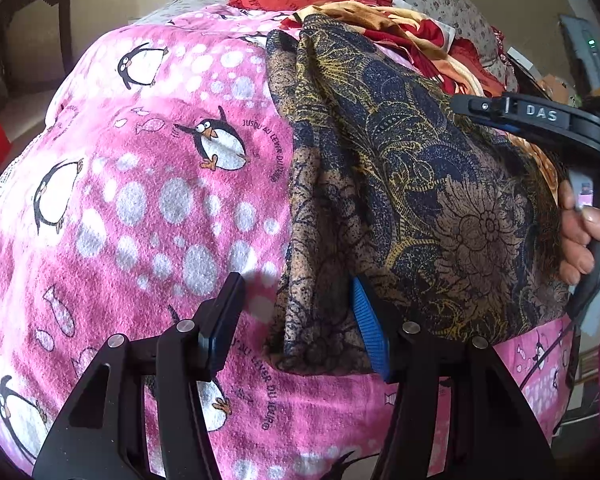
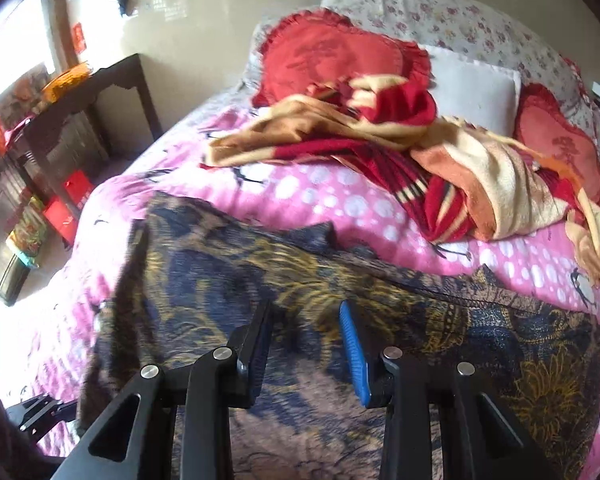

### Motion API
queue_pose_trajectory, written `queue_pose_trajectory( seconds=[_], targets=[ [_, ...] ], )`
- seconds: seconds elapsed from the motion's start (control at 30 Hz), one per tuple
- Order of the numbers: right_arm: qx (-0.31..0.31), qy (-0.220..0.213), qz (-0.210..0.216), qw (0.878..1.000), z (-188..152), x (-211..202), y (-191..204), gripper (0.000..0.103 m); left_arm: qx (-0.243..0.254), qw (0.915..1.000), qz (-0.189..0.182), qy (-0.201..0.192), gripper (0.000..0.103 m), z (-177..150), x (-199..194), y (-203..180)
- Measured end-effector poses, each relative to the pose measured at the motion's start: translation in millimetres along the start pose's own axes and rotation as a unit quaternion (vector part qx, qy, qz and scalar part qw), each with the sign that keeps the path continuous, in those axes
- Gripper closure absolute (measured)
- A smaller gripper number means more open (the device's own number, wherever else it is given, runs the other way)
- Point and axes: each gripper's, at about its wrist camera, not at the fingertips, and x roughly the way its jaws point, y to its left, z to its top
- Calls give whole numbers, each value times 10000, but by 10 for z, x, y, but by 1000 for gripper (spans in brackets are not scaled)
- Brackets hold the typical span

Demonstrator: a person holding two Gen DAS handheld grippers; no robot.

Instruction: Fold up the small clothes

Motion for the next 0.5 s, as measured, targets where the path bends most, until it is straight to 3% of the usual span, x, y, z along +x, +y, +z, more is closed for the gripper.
queue_pose_trajectory(
  seconds=[0.17,0.3,0.37,0.5],
  targets=[
    [-366,98,233,9990,3,29,301,68,23,10000,0,4,47,-6,-2,-4],
    [-464,383,151,9981,32,303,417,64,-11,10000,-65,22,47,0,3,11],
    [-448,464,133,9978,72,423,442,56,-31,9999,-97,27,47,3,1,23],
    [-567,496,24,9972,213,496,536,54,-106,9996,-263,18,40,-1,-3,56]
  ],
)
